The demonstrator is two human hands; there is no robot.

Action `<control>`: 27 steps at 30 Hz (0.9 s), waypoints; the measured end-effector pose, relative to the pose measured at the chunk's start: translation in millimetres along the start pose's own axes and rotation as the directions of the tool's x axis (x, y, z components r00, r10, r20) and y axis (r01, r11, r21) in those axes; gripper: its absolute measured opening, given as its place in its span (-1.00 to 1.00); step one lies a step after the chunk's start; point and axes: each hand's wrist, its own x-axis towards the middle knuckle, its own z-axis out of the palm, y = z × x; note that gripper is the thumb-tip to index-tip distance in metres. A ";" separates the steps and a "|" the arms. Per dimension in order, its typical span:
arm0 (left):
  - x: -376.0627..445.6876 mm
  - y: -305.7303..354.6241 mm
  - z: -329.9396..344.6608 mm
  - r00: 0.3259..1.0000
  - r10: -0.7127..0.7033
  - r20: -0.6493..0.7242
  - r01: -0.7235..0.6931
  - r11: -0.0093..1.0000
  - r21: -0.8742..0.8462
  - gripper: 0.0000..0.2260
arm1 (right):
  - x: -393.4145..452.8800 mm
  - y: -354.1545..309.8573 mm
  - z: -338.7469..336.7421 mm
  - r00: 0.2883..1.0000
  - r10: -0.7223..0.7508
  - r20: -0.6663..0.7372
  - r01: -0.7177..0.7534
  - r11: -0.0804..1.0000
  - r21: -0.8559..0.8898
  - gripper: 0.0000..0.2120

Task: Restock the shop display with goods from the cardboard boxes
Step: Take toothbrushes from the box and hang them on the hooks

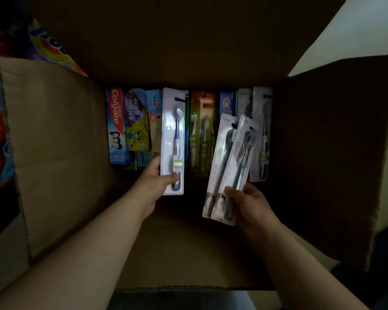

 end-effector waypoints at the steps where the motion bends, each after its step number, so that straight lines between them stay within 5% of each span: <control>1: 8.6 3.5 3.1 1.000 0.024 -0.008 -0.024 1.000 0.008 -0.56 | 2.6 1.5 -3.3 1.000 -0.011 0.006 0.011 1.000 0.002 -0.81; 6: 47.6 -3.1 35.0 0.997 0.053 -0.058 -0.049 0.997 0.062 -0.60 | 14.9 6.8 -14.1 0.999 -0.030 0.027 0.029 0.999 0.030 -0.84; 14: 35.0 -11.6 39.0 0.916 0.105 -0.386 -0.083 0.994 0.071 -0.74 | 9.7 14.1 -15.3 0.999 -0.031 0.018 0.031 0.999 -0.032 -0.73; 16: 9.8 -8.9 35.6 0.959 0.090 -0.269 -0.089 0.996 0.015 -0.78 | 3.8 12.6 -7.0 0.999 -0.026 0.024 0.027 1.000 -0.009 -0.73; 18: -18.8 -8.4 35.2 1.000 0.020 0.010 -0.019 0.997 -0.081 -0.78 | -3.5 10.4 5.9 0.998 -0.039 0.050 0.037 0.999 0.034 -0.73; 20: -41.8 -8.1 36.3 0.972 -0.027 0.233 0.053 0.993 -0.109 -0.71 | -11.0 8.8 19.8 0.993 -0.064 0.102 0.059 0.997 0.054 -0.71; 23: -52.7 -9.5 33.9 0.952 -0.061 0.301 0.123 0.974 -0.191 -0.51 | -20.0 8.1 33.9 0.983 -0.085 0.162 0.081 0.996 0.032 -0.68; 27: -46.3 -9.2 25.0 0.964 -0.039 0.264 0.092 0.977 -0.191 -0.56 | -23.4 8.1 35.2 0.981 -0.116 0.156 0.148 0.967 -0.206 -0.85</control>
